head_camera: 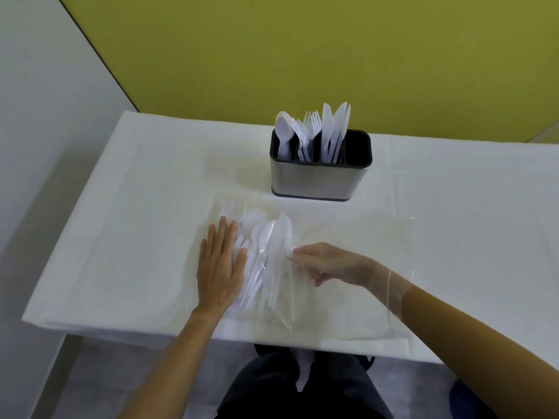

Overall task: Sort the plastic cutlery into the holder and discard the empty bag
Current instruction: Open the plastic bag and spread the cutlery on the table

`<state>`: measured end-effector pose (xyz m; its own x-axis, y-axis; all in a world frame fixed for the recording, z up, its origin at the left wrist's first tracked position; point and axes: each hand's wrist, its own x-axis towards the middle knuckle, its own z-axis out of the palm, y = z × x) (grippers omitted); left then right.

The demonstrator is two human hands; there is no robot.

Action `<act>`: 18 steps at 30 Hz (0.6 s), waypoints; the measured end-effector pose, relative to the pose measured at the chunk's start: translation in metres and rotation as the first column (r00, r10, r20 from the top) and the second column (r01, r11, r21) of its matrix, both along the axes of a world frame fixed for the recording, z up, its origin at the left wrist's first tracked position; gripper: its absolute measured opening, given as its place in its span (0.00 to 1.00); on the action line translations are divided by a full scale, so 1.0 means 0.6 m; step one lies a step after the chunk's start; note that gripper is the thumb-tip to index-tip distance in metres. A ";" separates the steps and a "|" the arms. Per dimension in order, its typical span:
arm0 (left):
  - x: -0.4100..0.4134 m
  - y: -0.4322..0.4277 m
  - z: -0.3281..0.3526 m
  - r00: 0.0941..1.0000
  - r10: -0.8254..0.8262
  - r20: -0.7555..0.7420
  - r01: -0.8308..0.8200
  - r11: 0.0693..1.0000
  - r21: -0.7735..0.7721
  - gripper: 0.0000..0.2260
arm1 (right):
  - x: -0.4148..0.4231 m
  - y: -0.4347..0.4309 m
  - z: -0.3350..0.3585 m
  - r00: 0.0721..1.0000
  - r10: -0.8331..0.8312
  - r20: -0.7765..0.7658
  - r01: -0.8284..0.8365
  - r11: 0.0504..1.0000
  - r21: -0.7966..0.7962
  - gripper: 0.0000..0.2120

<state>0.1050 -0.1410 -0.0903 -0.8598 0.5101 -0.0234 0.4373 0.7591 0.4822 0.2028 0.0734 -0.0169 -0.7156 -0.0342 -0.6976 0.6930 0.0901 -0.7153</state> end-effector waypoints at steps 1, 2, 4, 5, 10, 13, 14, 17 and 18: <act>0.000 0.000 -0.001 1.000 0.004 -0.002 -0.004 1.000 0.007 0.28 | -0.004 -0.008 -0.003 1.000 -0.007 -0.031 0.007 1.000 0.020 0.10; 0.000 -0.001 -0.002 1.000 0.010 -0.006 -0.010 1.000 0.014 0.27 | -0.012 -0.016 -0.006 0.998 -0.019 -0.052 0.022 0.999 0.043 0.08; 0.000 -0.001 -0.004 1.000 0.016 -0.008 -0.016 1.000 0.023 0.27 | -0.030 -0.032 -0.016 0.997 -0.001 -0.074 0.014 0.985 0.173 0.08; 0.000 -0.002 -0.003 1.000 0.017 -0.009 -0.017 1.000 0.027 0.26 | -0.037 -0.038 -0.022 0.997 0.034 -0.076 -0.013 0.965 0.263 0.11; 0.003 0.000 -0.003 0.999 0.039 -0.036 -0.038 0.999 0.026 0.27 | -0.061 -0.061 -0.041 0.970 -0.190 -0.154 0.218 0.957 0.192 0.10; 0.001 0.004 -0.003 0.997 0.058 -0.050 -0.057 0.998 0.022 0.27 | -0.063 -0.061 -0.028 0.932 -0.318 -0.177 0.310 0.948 -0.071 0.09; 0.002 0.004 -0.004 0.996 0.061 -0.062 -0.060 0.998 0.009 0.27 | -0.064 -0.061 -0.031 0.937 -0.319 -0.145 0.304 0.945 -0.118 0.07; 0.001 0.005 -0.008 0.995 0.068 -0.077 -0.070 0.997 -0.017 0.27 | -0.071 -0.064 -0.034 0.943 -0.322 -0.083 0.306 0.939 -0.159 0.07; 0.002 0.005 -0.009 0.994 0.073 -0.076 -0.074 0.997 -0.017 0.27 | -0.074 -0.067 -0.040 0.948 -0.311 -0.071 0.300 0.944 -0.135 0.05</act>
